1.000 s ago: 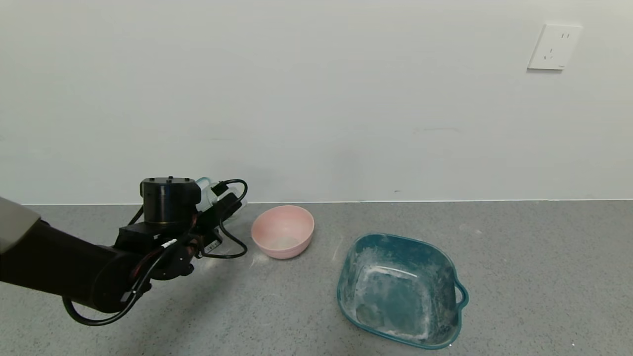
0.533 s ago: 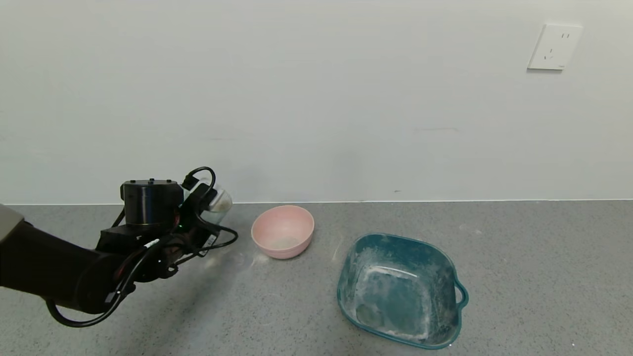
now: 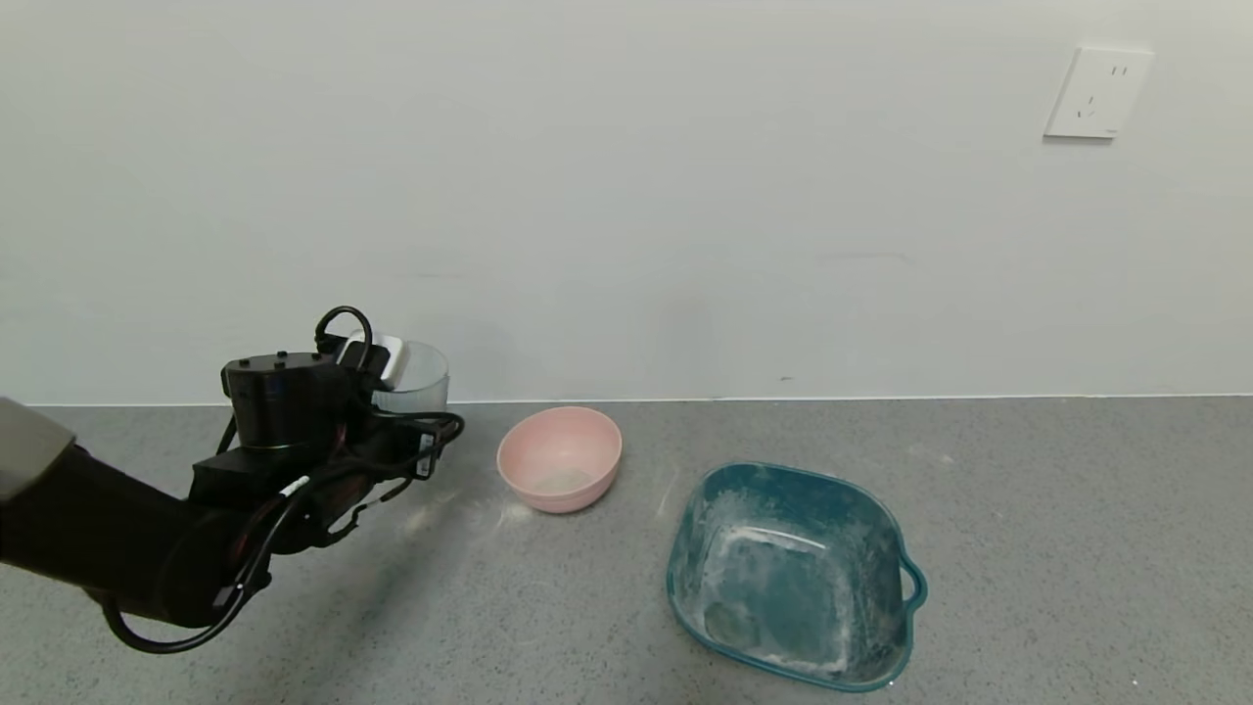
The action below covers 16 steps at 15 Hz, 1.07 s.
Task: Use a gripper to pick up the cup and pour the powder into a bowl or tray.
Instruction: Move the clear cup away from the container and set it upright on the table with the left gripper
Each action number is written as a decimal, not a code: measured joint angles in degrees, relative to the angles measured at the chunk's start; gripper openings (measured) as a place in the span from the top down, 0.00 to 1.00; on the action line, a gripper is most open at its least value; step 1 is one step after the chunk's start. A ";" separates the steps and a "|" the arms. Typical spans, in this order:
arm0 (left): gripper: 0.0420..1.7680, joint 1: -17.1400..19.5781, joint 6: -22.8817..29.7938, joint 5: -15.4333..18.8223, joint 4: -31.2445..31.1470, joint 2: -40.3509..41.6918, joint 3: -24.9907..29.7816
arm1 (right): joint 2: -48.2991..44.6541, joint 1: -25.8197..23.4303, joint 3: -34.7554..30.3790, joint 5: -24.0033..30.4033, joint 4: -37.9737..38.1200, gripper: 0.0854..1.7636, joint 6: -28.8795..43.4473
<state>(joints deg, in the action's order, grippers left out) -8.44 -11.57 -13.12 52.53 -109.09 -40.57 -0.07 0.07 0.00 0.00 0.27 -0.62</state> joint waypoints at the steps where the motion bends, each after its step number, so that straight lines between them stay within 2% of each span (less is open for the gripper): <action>1: 0.27 0.80 1.23 1.35 1.85 -0.50 0.80 | 0.00 0.00 0.00 0.00 -0.02 0.03 0.02; 3: 0.27 2.18 3.39 3.52 5.66 -1.77 2.16 | 0.00 0.00 0.00 0.00 0.00 0.03 0.00; 7: 0.27 3.04 5.49 4.02 13.70 -6.07 3.12 | 0.00 0.00 0.00 0.00 0.00 0.03 0.00; 16: 0.27 3.62 11.50 3.32 15.02 -15.76 -3.67 | 0.00 0.00 0.00 0.00 0.00 0.03 0.00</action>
<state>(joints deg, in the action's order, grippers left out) -4.82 -0.07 -9.80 67.55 -124.86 -44.24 -0.07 0.07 0.00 0.00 0.27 -0.62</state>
